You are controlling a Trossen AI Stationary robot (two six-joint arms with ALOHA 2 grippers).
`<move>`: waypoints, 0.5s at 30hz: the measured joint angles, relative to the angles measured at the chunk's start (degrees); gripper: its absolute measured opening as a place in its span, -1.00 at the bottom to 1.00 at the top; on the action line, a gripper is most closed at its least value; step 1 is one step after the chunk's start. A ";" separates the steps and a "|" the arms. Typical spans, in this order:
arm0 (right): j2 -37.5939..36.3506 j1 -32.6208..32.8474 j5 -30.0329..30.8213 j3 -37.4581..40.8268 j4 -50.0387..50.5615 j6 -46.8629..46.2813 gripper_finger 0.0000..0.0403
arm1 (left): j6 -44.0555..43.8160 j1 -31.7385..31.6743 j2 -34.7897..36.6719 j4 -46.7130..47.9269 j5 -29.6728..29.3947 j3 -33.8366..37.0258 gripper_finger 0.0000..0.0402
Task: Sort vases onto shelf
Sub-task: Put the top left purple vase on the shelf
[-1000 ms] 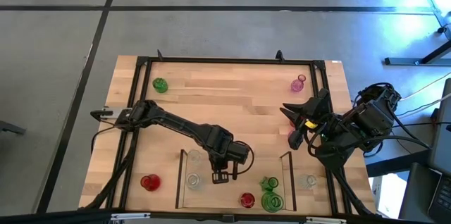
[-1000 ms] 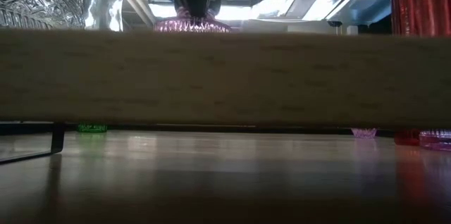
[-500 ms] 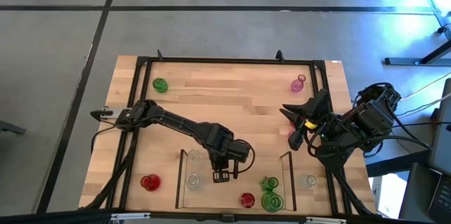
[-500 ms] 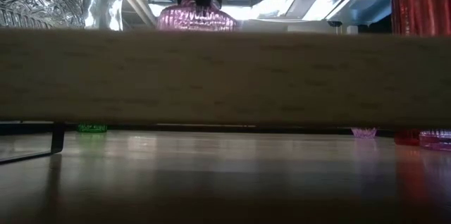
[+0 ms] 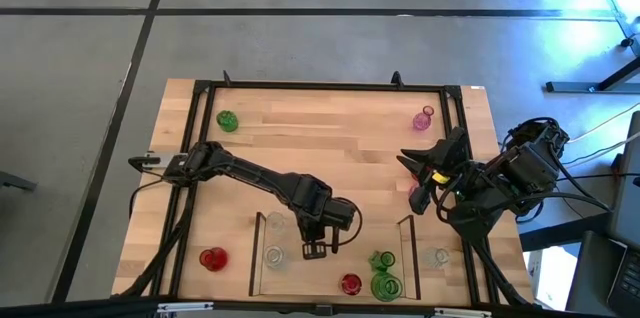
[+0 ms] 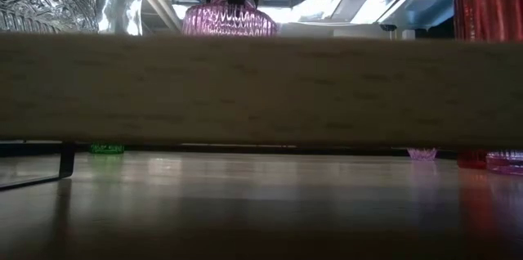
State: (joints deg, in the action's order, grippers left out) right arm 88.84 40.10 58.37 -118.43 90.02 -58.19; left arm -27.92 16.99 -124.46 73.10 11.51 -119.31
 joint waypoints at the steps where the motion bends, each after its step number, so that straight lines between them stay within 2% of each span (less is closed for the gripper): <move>1: 0.00 0.00 0.00 0.00 -0.02 0.00 -0.75 | 0.00 0.00 0.00 0.00 0.00 0.00 -0.73; 15: 0.01 0.00 0.02 0.00 -0.01 0.00 -0.75 | 0.46 0.00 0.00 -0.03 0.09 -0.02 -0.73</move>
State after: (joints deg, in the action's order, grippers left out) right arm 88.85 40.10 58.39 -118.43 90.01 -58.19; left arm -27.46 16.99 -124.46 73.07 11.60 -119.33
